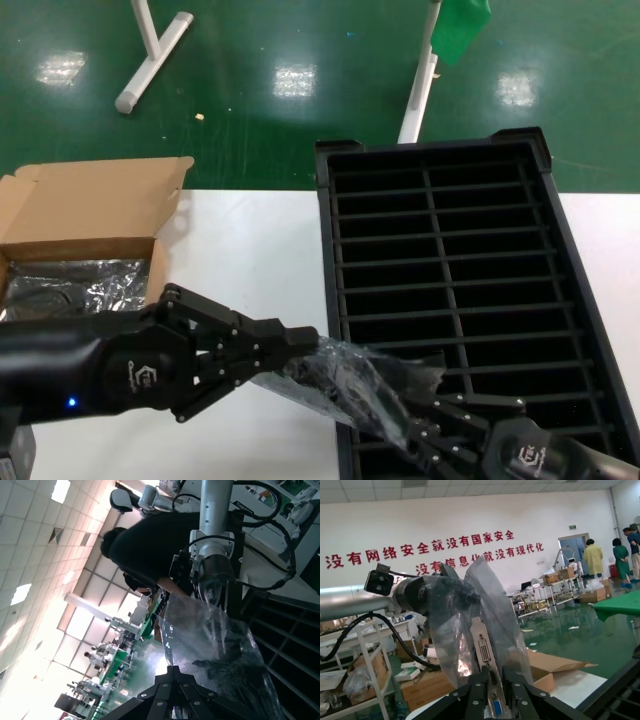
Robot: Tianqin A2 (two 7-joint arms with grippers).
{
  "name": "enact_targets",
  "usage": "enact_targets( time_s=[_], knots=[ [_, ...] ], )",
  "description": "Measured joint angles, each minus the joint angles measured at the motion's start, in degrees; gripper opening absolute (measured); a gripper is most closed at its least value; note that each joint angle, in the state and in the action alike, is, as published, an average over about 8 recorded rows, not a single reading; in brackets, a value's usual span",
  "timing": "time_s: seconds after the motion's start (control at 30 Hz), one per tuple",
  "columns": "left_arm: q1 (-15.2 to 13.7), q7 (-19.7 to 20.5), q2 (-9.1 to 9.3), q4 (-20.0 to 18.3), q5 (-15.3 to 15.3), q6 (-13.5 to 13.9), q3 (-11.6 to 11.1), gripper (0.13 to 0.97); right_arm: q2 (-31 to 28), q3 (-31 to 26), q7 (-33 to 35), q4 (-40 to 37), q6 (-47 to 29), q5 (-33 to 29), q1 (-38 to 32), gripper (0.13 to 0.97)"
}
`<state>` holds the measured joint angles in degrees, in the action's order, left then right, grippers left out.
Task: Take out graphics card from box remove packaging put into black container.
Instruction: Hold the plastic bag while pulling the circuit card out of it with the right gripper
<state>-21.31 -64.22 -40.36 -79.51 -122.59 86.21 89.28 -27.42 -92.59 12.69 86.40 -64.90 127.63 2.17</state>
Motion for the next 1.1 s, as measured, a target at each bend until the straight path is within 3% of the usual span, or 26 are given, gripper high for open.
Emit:
enact_targets(
  time_s=[0.17, 0.43, 0.57, 1.1],
  knots=[
    [1.27, 0.48, 0.00, -1.01, -0.42, -0.16, -0.46, 0.143, -0.07, -0.39, -0.55, 0.94, 0.31, -0.06, -0.11, 0.210],
    [1.80, 0.47, 0.30, -1.19, -0.56, -0.21, -0.61, 0.143, -0.12, -0.87, -1.82, 2.18, 0.78, 0.21, -0.25, 0.341],
    [2.18, 0.79, 0.42, -1.70, -0.67, -0.47, -0.76, 0.143, -0.02, -1.13, -2.14, 2.13, 0.90, 0.25, -0.52, 0.341],
    [4.69, 3.47, -0.46, -4.15, -1.65, -1.10, -2.07, 0.143, 1.36, -1.93, -1.98, 0.52, 1.44, 0.13, -2.52, 0.722]
  ],
)
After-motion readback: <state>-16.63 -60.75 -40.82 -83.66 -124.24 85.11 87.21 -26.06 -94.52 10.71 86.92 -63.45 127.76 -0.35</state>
